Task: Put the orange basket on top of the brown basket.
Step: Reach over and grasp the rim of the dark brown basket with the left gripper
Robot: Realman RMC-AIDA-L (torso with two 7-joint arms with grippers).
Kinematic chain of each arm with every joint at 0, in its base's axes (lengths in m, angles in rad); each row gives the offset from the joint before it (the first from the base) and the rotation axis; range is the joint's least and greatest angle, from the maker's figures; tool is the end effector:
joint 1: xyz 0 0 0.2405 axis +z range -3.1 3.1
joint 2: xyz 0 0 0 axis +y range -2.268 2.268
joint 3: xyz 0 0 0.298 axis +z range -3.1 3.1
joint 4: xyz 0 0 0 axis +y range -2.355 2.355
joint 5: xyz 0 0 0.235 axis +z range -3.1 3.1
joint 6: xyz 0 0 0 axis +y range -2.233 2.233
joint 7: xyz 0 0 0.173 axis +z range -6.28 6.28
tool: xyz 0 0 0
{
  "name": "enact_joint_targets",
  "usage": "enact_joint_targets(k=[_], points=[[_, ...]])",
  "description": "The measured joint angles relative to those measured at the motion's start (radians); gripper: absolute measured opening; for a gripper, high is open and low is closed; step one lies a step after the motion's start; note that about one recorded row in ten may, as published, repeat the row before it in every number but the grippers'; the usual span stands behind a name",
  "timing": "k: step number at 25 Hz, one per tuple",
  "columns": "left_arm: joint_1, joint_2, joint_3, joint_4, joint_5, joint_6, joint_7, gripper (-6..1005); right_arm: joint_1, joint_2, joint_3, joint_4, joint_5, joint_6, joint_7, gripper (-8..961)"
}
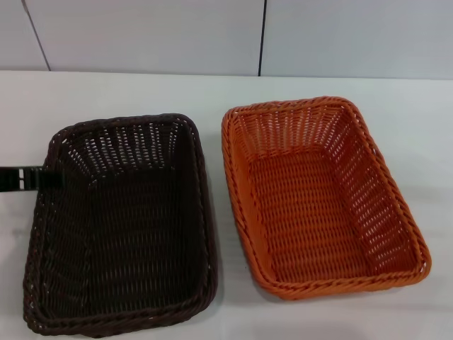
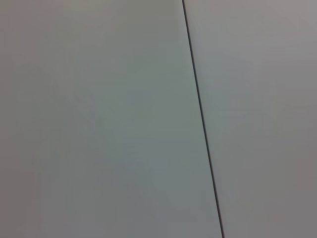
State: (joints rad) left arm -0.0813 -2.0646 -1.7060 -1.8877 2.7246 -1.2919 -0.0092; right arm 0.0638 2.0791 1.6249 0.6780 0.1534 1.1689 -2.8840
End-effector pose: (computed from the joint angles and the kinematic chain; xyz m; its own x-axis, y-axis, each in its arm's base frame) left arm -0.2735 0.3455 0.0512 0.4263 0.7803 0.4575 0.7776 -0.0577 -0.6261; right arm 0.3795 0.3355 0.0647 0.6251 0.3543 -0.6956 -0.7549 0.0475 -0.6542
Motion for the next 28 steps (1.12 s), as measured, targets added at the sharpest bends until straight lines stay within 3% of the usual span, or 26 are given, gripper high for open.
enact_joint_targets(k=[28], points=[[0.016,0.001,0.070,0.107,0.000,0.005,-0.021,740,0.051,-0.002,0.026,-0.038,-0.009,0.005,0.000,793]])
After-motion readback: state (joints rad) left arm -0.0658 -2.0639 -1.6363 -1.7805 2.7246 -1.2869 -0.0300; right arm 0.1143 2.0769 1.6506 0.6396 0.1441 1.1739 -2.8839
